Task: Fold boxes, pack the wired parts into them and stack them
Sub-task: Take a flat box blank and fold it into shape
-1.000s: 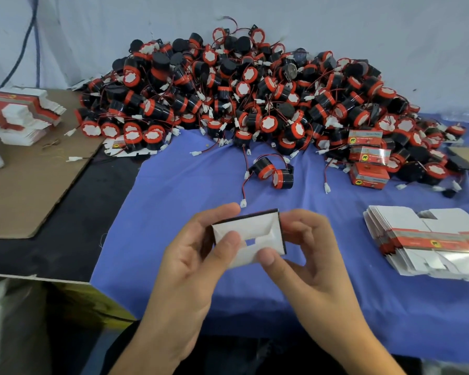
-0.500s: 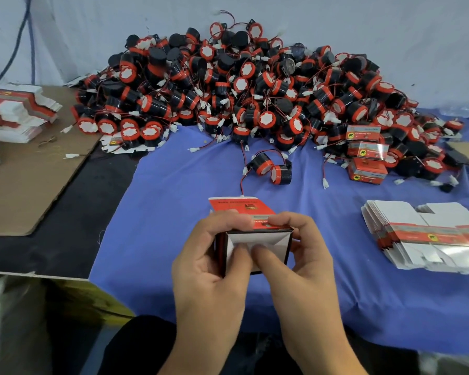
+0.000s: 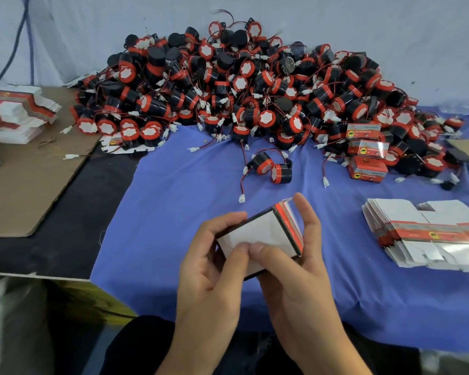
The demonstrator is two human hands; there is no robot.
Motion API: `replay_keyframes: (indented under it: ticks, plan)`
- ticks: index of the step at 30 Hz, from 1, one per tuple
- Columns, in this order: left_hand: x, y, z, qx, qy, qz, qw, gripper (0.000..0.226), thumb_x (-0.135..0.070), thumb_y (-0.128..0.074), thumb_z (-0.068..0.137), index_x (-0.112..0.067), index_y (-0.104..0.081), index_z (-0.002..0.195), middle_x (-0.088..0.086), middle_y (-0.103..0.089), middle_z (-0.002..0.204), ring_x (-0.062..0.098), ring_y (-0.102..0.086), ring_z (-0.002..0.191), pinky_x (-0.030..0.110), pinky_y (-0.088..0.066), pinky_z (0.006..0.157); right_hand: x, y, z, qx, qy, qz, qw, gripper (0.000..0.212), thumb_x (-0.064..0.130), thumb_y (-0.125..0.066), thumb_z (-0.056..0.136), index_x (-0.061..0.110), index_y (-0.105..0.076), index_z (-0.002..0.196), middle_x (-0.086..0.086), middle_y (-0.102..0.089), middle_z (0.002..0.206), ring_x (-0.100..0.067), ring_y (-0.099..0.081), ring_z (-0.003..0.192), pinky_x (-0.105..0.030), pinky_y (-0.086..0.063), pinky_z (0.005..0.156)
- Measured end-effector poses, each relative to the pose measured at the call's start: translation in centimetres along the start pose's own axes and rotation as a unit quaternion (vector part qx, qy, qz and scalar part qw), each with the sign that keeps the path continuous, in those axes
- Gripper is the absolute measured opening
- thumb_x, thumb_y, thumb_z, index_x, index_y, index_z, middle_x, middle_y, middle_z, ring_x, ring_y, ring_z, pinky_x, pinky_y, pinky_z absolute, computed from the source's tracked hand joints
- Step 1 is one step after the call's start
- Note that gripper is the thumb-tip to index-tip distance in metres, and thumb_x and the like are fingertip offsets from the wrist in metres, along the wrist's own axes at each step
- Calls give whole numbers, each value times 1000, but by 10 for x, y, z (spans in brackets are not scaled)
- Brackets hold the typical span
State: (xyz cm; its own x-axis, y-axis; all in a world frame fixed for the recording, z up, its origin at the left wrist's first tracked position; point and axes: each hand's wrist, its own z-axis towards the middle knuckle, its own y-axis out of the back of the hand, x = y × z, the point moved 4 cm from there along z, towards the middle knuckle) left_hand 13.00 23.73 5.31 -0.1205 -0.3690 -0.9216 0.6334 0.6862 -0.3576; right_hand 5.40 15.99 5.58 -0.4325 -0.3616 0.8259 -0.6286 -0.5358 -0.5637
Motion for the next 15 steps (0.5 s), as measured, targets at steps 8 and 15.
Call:
replay_keyframes:
  ticks: [8,15]
  plan:
    - [-5,15,10,121,52,147,980,45,-64,-59,84,-35,-64,119,-8,-70,116,10,-66,111,26,-55,93,6,12,8,49,86,-148,984,97,19,-87,68,58,-38,141,-8,-74,100,-20,-72,84,-30,-60,70]
    - [0,24,36,183,27,302,935,59,-45,-82,63,-47,-60,118,-18,-68,114,7,-65,108,28,-57,89,9,9,11,138,218,-615,745,115,25,-83,75,58,-5,153,47,-44,126,21,-42,117,-20,-48,81]
